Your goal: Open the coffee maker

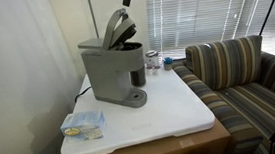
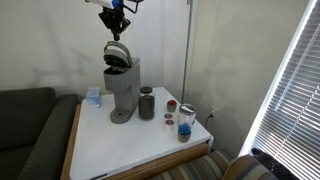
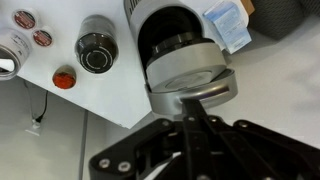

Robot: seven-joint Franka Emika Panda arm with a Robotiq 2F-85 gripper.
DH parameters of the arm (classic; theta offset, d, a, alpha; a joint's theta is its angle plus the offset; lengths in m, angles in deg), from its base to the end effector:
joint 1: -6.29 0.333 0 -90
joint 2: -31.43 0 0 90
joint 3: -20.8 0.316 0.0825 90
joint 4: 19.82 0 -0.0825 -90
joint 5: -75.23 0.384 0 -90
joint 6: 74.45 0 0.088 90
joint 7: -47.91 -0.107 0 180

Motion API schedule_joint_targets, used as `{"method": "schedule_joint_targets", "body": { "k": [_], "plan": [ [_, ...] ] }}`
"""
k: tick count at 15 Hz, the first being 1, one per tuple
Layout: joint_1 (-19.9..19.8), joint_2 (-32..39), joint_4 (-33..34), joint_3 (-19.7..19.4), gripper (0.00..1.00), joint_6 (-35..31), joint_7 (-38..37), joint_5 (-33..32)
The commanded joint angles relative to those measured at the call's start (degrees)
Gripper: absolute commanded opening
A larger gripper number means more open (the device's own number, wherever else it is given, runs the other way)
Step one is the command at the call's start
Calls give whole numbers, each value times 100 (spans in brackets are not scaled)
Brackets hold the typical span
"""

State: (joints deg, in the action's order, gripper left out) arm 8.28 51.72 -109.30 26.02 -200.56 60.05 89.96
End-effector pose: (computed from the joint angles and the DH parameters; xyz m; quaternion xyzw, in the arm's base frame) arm 0.6855 0.0872 0.4728 -0.9765 -0.1006 -0.1464 0.1222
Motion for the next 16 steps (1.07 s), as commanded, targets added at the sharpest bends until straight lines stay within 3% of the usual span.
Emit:
{"method": "schedule_joint_targets", "body": {
  "k": [1, 6, 7, 8, 10, 16],
  "plan": [
    [-68, -87, 14, -27, 0, 12, -70, -119],
    [-69, -253, -117, -185, 0, -1, -525, -305],
    [-97, -265, -112, -184, 26, 48, -533, -253],
    [-133, -296, -127, -175, 27, 83, -492, -175],
    [-194, -380, -191, -146, 39, 115, -396, -62],
    [-466, -912, -707, 26, 82, 379, 620, 916]
  ]
}}
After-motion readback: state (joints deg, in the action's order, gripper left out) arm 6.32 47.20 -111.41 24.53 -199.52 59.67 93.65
